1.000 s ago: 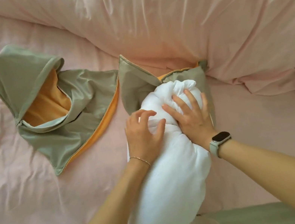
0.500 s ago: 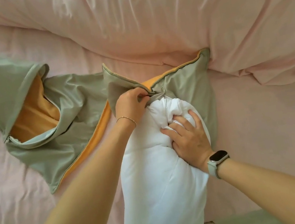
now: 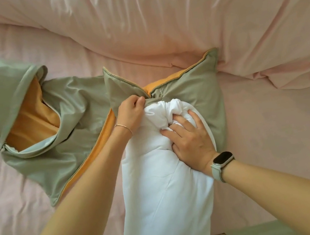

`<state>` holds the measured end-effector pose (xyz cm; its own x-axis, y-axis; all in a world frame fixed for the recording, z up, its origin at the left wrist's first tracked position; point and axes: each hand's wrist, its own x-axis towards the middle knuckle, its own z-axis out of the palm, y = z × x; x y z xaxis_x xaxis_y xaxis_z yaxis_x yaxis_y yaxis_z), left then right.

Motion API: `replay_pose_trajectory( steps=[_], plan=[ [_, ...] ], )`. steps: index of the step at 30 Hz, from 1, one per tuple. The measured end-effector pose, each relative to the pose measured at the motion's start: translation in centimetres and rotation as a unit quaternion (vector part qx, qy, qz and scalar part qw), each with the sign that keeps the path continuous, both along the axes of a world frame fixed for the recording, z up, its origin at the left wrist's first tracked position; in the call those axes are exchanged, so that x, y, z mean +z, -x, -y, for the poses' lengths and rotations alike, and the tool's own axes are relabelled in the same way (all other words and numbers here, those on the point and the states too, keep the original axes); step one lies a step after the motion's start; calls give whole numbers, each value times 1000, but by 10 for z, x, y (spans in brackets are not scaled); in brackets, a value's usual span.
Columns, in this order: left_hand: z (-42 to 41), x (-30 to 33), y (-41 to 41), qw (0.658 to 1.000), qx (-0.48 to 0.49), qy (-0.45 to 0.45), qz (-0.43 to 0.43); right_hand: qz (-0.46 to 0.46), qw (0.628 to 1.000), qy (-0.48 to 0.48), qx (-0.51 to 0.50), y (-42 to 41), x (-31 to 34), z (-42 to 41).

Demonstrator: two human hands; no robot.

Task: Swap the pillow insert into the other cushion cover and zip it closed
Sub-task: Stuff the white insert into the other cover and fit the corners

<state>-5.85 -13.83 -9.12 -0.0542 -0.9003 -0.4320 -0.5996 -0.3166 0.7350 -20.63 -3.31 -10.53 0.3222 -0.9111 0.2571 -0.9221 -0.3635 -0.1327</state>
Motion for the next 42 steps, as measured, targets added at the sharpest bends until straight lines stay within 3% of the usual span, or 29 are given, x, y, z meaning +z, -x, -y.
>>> replay_pose_trajectory(
  steps=[6, 11, 13, 16, 18, 21, 24, 29, 33, 36, 40, 42],
  plan=[
    [-27, 3, -41, 983, 128, -50, -124, -35, 991, -97, 89, -46, -10, 31],
    [-29, -8, -57, 968, 180, -68, -163, 27, 977, -138, 161, -70, -17, 54],
    [-27, -13, -61, 964, 202, -59, -165, 105, 982, -94, 127, -75, -11, 54],
    [-26, -17, -59, 962, 234, -31, -135, 192, 977, -84, -32, -81, 9, 40],
    [-27, -13, -51, 960, 244, -19, -133, 156, 971, -111, -141, -79, 25, 32],
    [-30, 5, -35, 956, 251, -24, -148, 123, 957, -171, -198, -62, 47, 33],
    [-25, 40, -17, 962, 213, -28, -171, 142, 956, -174, -189, -35, 80, 34],
    [-22, 123, 31, 979, 3, -36, -201, 120, 949, -199, -213, 11, 171, 20],
    [-31, 182, 76, 938, -103, -129, -304, 47, 957, -157, -241, 43, 245, 2],
    [-25, 201, 89, 897, -131, -209, -367, 11, 956, -179, -232, 54, 278, 3],
    [-30, 186, 71, 930, -98, -184, -304, -20, 939, -236, -248, 55, 237, 33],
    [-43, 165, 45, 953, -74, -192, -223, 49, 917, -309, -248, 45, 193, 50]
  ],
)
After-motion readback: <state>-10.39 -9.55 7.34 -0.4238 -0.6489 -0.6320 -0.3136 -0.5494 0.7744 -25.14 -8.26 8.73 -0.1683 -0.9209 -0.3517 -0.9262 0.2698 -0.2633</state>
